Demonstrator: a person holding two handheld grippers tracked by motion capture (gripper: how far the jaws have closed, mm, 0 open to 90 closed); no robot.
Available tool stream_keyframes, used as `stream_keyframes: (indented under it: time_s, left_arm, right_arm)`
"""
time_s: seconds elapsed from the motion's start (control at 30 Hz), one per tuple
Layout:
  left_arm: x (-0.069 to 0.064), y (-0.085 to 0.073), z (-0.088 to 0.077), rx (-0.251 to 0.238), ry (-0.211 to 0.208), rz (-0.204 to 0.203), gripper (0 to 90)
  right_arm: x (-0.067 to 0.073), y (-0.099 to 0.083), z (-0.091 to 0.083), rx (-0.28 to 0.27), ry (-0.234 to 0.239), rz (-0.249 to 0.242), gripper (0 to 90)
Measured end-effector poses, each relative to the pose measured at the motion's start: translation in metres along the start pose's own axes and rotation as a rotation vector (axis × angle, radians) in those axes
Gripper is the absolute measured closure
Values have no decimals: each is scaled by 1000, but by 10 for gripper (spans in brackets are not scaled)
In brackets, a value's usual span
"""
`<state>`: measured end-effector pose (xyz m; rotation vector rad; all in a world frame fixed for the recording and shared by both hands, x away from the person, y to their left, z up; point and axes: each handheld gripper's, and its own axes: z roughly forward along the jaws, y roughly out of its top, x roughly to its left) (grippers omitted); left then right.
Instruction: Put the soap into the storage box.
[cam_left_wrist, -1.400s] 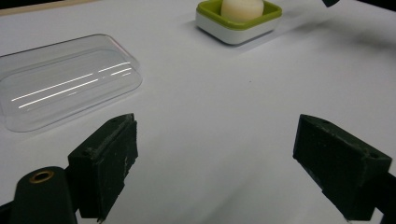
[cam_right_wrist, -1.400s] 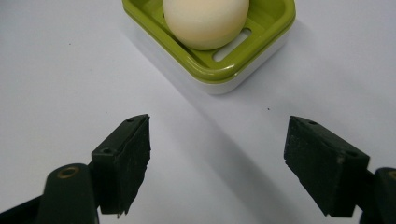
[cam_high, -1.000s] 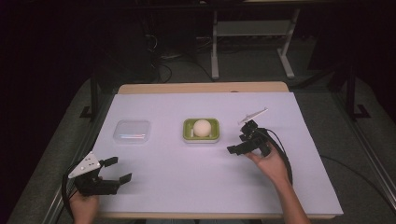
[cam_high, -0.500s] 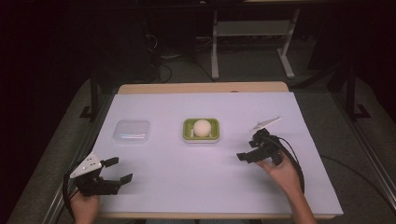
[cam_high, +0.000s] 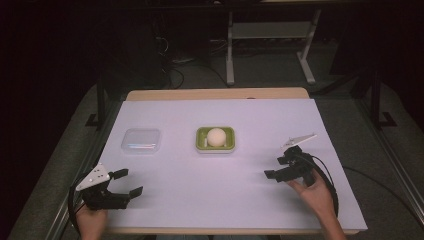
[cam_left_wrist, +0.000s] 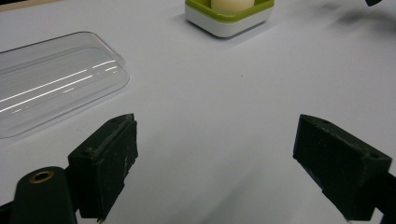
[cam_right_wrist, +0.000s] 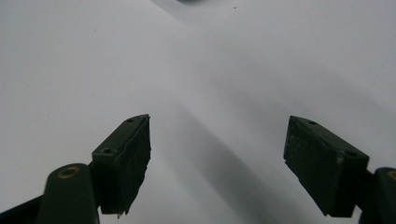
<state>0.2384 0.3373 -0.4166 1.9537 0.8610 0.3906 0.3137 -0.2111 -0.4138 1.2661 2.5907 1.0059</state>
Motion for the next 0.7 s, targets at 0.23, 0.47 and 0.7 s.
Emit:
stream_keyframes:
  time_s: [0.23, 0.47, 0.7]
  left_arm:
    - [-1, 0, 1, 1, -2, 0, 132]
    - [-1, 0, 2, 9, -5, 3, 133]
    - [0, -1, 1, 11, -4, -3, 133]
  right_arm:
    - [0, -15, -6, -5, -6, 7, 223]
    - [3, -38, -14, -15, -9, 21, 223]
    - [10, -58, -24, -26, -24, 17, 223]
